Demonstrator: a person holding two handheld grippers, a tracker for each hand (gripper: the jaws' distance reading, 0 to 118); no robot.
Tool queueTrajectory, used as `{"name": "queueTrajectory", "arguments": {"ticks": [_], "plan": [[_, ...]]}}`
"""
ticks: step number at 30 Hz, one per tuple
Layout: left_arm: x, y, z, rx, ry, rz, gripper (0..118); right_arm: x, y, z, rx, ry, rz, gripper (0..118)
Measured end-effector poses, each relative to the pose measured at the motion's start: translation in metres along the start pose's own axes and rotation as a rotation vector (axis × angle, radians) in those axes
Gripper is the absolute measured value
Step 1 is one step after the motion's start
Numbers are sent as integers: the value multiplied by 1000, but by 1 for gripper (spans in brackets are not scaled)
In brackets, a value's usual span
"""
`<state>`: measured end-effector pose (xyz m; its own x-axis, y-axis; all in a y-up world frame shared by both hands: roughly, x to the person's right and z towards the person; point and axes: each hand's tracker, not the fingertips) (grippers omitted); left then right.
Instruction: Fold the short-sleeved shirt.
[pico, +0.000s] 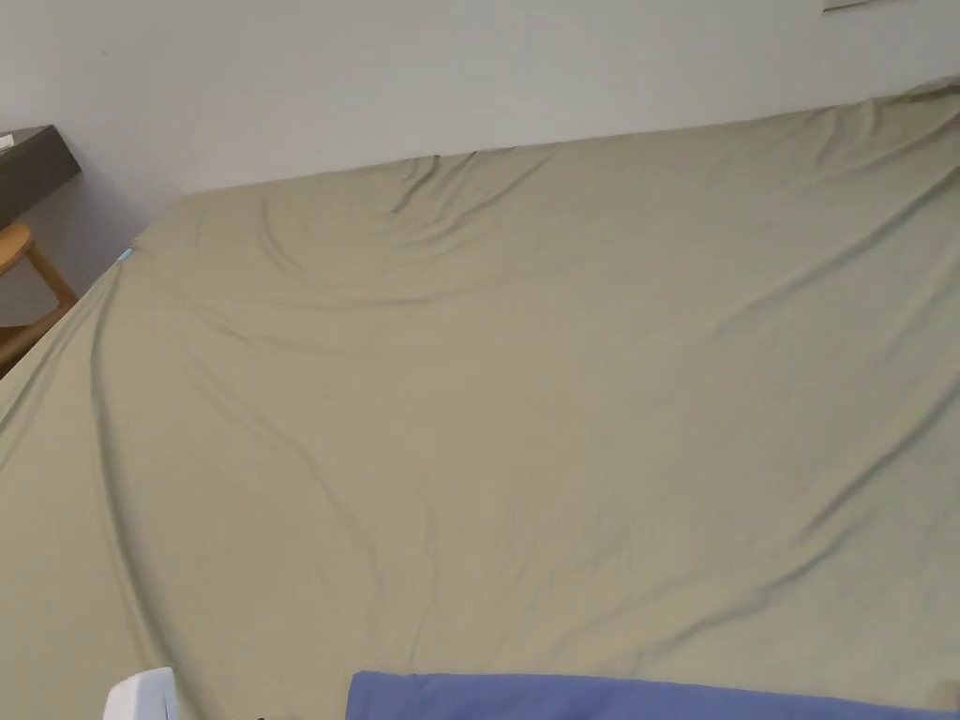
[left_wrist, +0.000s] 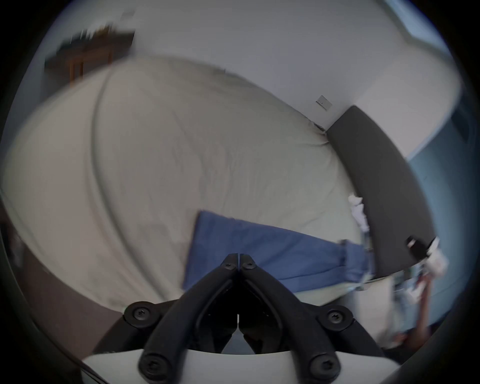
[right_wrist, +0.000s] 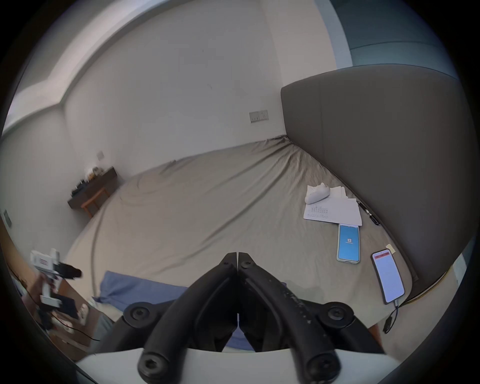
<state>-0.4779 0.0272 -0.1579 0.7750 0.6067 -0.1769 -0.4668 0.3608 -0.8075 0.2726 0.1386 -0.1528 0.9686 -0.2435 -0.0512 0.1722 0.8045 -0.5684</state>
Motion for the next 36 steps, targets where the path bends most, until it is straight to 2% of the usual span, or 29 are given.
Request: {"name": "queueTrajectory", "arguments": {"ticks": [1,3,4,5,7,8,9,10,13,14,16,18,19,20,21,22,23,25,28,31,32,35,36], "plan": [[-14,8,-8,-11,-48,65,0,1,1,6,14,17,-21,0],[-39,24,-25,-84,-120,112,0,3,1,15,36,53,-65,0],[-51,29,-31,-80,-132,101,18,-4,2,18,40,52,-86,0],[-61,35,-37,-86,-149,104,28,-8,3,20,35,42,-87,0],[-81,42,-50,-120,-206,158,58,-15,2,24,45,25,-69,0],[-85,42,-64,-162,-204,162,106,-14,3,24,53,0,-55,0],[-89,43,-67,-189,-154,130,118,-14,4,25,63,-27,-59,0],[-87,46,-76,-213,-197,132,114,-15,7,27,80,-43,-49,0],[-49,25,-98,-305,-134,59,116,-26,18,34,150,-128,13,0],[-45,21,-106,-336,-139,34,118,-28,21,33,180,-135,15,0],[-19,15,-96,-265,-199,-47,118,-32,26,27,192,-116,6,0],[-6,14,-102,-241,-170,-15,118,-38,31,16,207,-104,18,0],[-2,15,-104,-247,-175,28,110,-39,34,8,213,-93,19,0],[-37,24,-108,-223,-202,60,77,-41,37,-1,216,-71,19,0],[-36,25,-111,-249,-217,68,12,-43,39,-11,227,-59,22,0],[-31,21,-118,-272,-124,51,7,-45,42,-21,226,-59,21,0],[-20,18,-125,-292,-49,7,7,-46,45,-30,226,-57,21,0],[-12,20,-124,-290,-125,7,7,-65,57,-47,234,-41,22,0],[-36,37,-110,-253,-91,-41,7,-75,70,-63,287,-82,65,0],[-35,49,-95,-238,-39,-86,6,-85,81,-77,314,-68,78,0],[-37,53,-89,-224,-10,-107,6,-85,84,-82,313,-64,82,0],[-54,71,-68,-184,120,-56,6,-90,90,-99,311,-79,149,0],[-58,77,-60,-169,175,-66,6,-90,89,-104,310,-79,146,0]]}}
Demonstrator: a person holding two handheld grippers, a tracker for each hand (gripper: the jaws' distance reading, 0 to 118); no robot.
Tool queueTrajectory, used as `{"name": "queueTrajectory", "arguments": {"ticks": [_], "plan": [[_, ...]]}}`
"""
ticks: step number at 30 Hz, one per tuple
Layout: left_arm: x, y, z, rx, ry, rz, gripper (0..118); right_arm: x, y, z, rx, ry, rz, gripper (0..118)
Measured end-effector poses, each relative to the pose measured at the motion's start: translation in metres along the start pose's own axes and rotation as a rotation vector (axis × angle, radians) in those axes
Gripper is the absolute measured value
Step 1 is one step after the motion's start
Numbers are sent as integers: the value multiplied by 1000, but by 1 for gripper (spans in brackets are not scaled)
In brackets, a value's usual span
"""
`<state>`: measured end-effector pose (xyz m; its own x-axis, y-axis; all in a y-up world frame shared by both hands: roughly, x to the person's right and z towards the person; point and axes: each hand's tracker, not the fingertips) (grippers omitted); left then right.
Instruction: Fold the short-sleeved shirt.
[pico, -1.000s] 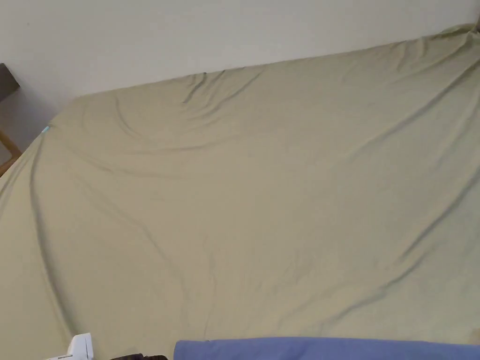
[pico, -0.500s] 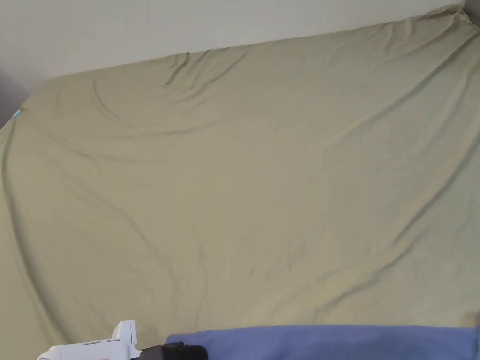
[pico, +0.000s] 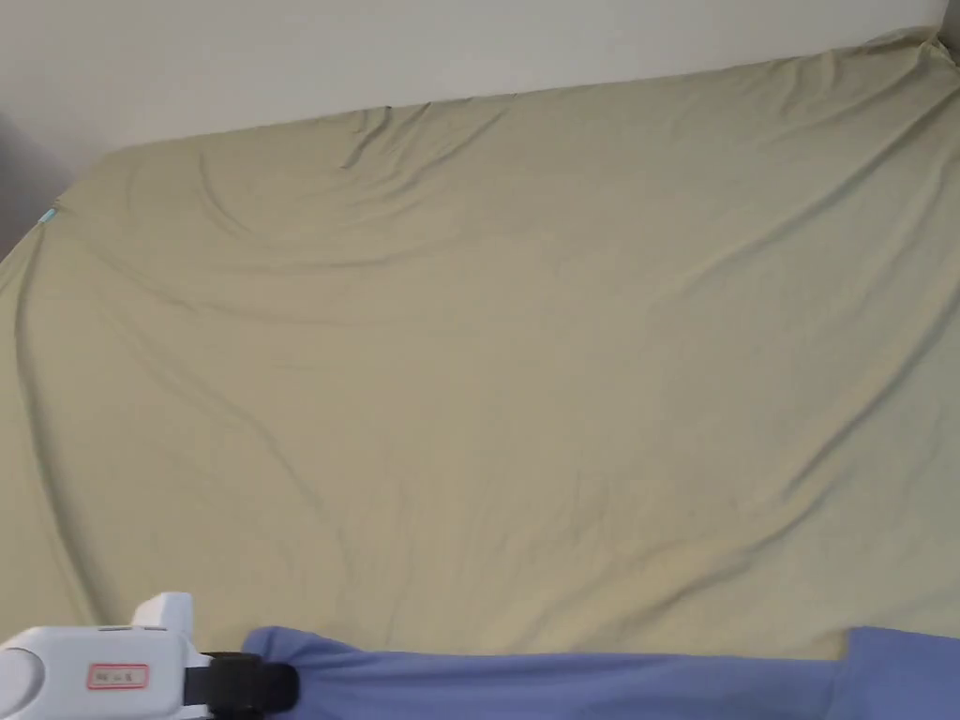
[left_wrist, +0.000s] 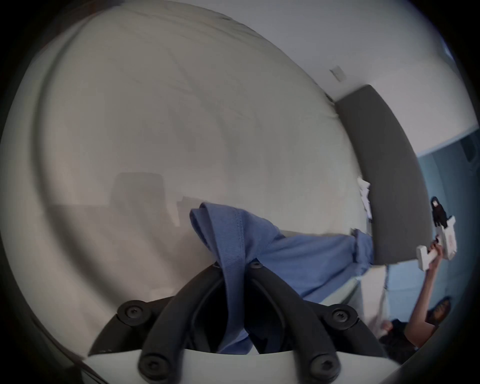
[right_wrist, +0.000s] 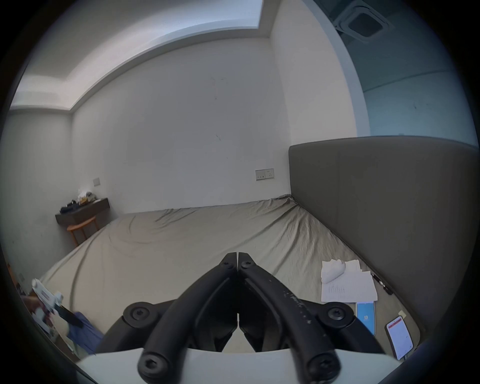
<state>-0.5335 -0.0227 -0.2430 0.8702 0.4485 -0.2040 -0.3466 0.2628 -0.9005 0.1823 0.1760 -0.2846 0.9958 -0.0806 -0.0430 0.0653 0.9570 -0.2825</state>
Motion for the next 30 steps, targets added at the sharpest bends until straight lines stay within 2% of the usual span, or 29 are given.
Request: {"name": "queueTrajectory", "arguments": {"ticks": [2,4,5,7,8,11,13,14,18,21,22,23,25,26,28,30], "plan": [[-8,4,19,29,166,-15,6,-1,-3,-10,-4,7,0,0],[11,-2,35,60,338,-16,6,-7,-4,-16,-17,17,-11,0],[23,-9,42,88,347,-42,6,-12,-4,-17,-18,24,-19,0],[54,-24,49,92,237,-83,6,-17,-5,-20,-21,39,-19,0],[89,-36,47,96,220,-91,6,-18,-6,-20,-21,48,-15,0],[147,-56,25,102,66,-127,6,-23,-6,-24,-28,72,-27,0],[182,-70,-2,38,-23,-259,6,-15,-8,-28,-32,94,-38,0],[202,-79,-16,30,-29,-301,6,-16,-7,-28,-29,95,-33,0],[246,-89,-70,49,-96,-207,6,-19,-5,-24,-29,121,-22,0],[258,-92,-100,7,-39,-271,6,-18,-5,-22,-29,126,0,0],[254,-93,-103,20,-42,-243,14,-18,-5,-22,-32,127,3,0],[246,-91,-103,27,-49,-238,37,-17,-5,-22,-35,129,8,0],[228,-84,-99,19,-75,-166,118,-13,-7,-22,-38,129,9,0],[221,-82,-93,5,-81,-124,116,-12,-8,-23,-41,129,6,0],[202,-76,-61,70,-209,-35,98,-11,-11,-25,-48,131,0,0],[187,-75,-38,120,-197,23,93,-12,-15,-27,-56,133,-2,0]]}}
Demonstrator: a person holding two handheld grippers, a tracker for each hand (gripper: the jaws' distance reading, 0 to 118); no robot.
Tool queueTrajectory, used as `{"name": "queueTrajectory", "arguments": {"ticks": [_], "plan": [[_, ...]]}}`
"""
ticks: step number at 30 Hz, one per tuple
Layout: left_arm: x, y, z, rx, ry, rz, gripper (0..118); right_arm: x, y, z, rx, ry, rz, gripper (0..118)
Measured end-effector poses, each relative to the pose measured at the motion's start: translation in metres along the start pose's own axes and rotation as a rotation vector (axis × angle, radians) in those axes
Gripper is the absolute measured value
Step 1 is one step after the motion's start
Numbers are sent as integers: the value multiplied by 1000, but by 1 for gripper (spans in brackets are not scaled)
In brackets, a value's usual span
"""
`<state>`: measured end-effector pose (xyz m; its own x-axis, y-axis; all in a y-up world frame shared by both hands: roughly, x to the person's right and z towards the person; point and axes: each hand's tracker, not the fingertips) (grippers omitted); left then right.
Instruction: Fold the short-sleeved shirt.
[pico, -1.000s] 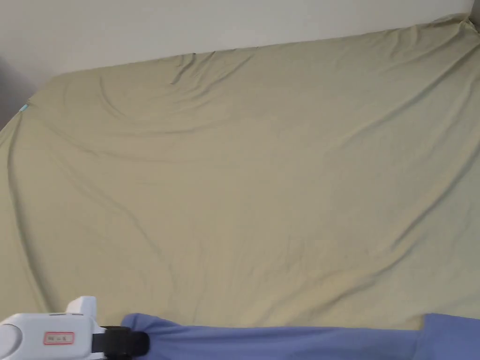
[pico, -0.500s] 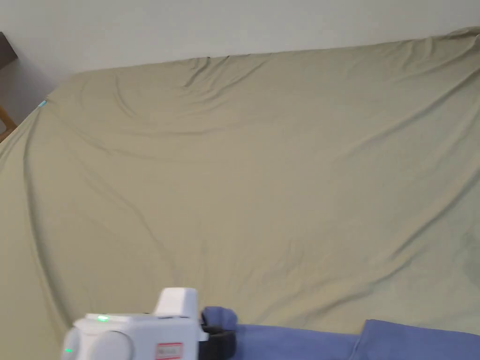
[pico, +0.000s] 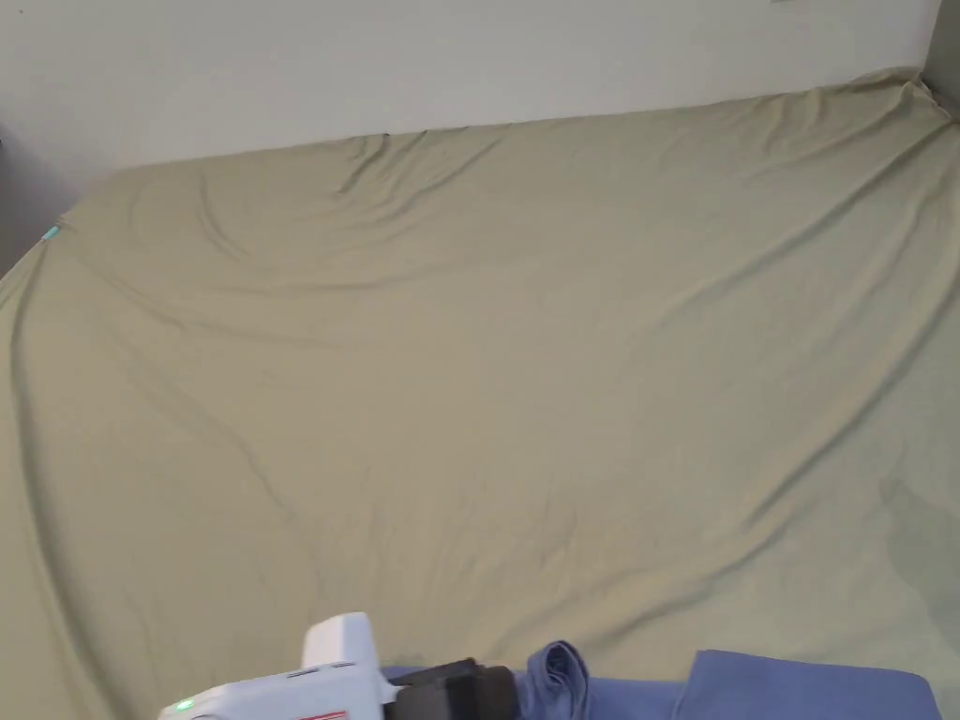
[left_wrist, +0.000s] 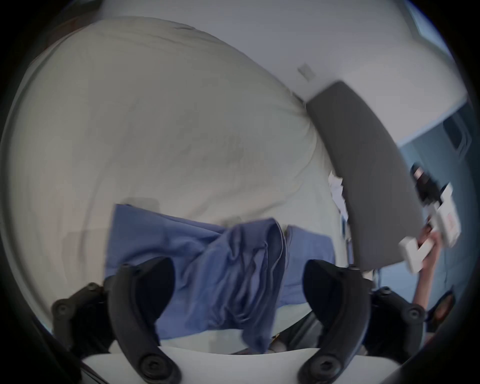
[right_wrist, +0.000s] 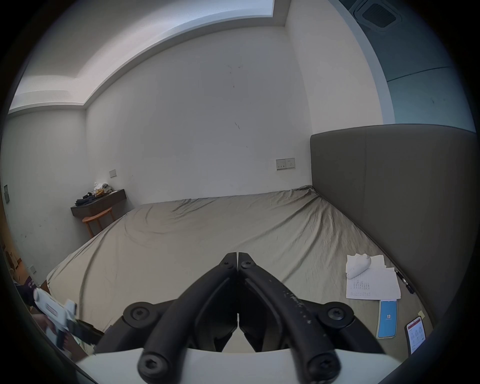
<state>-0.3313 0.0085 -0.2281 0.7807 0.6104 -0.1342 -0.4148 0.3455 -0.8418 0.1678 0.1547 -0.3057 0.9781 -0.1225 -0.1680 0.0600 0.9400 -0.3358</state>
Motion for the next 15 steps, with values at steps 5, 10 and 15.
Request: {"name": "queueTrajectory", "arguments": {"ticks": [5,10,15], "plan": [[-21,-3,12,26,107,-67,0,-4,-5,-4,-17,10,-13,0],[10,-27,-50,-108,10,-195,0,1,-12,-5,-39,2,-15,0],[44,-58,-123,-265,-26,-232,0,6,-16,-2,-50,-7,-27,0]]}}
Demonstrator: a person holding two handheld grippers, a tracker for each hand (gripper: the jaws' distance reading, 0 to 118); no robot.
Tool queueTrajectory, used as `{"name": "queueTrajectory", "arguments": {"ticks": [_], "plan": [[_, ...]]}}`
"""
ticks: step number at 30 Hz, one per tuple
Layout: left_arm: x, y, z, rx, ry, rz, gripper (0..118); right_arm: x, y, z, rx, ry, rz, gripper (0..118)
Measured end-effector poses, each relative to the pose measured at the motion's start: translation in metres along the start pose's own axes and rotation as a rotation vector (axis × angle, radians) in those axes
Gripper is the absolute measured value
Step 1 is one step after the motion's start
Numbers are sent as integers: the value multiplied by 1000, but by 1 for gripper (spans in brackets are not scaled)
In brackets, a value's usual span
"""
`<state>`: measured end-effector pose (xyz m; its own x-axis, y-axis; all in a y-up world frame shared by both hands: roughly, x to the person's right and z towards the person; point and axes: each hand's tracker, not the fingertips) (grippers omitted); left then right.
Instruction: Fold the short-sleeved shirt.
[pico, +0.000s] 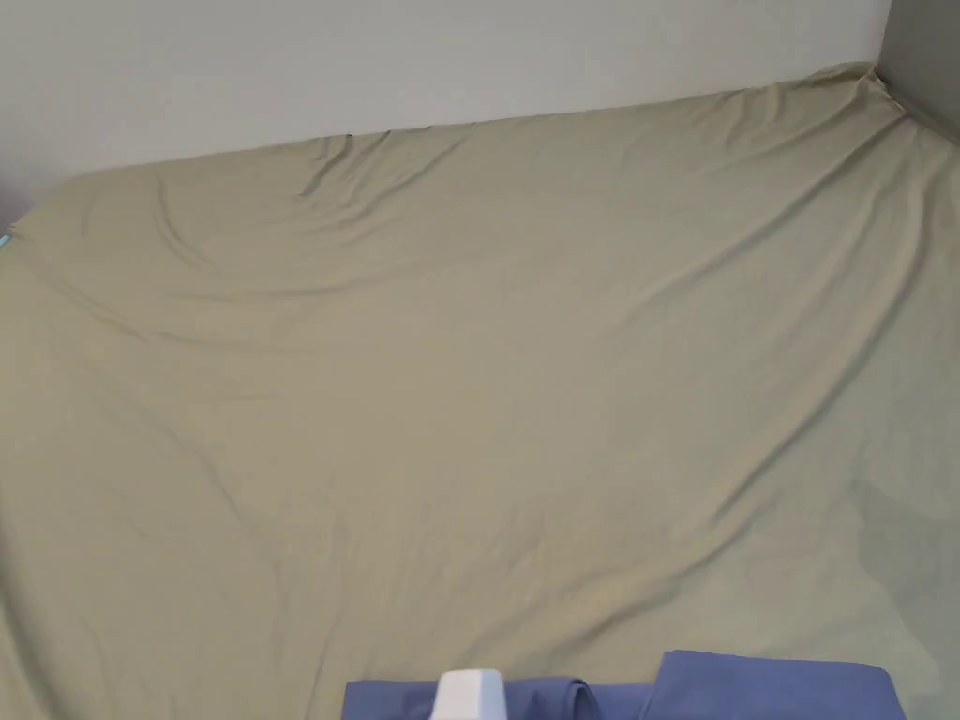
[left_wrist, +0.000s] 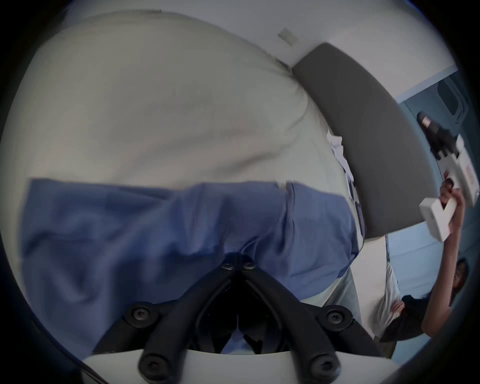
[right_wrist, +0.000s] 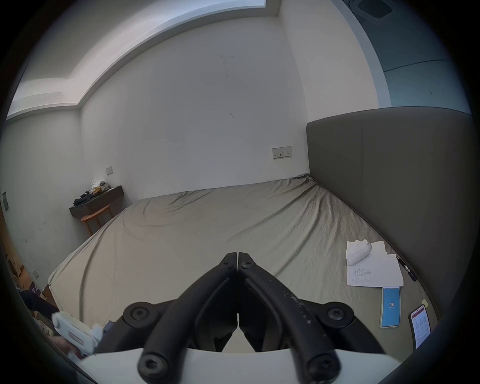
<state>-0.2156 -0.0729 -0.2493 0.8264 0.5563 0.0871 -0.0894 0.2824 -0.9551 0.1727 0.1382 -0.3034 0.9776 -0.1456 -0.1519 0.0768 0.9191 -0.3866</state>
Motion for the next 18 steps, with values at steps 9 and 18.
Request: {"name": "queueTrajectory", "arguments": {"ticks": [9,18], "plan": [[31,11,21,102,-150,-39,0,-3,1,4,-1,5,16,0],[-98,40,173,239,27,123,0,-21,11,-5,44,47,33,0]]}}
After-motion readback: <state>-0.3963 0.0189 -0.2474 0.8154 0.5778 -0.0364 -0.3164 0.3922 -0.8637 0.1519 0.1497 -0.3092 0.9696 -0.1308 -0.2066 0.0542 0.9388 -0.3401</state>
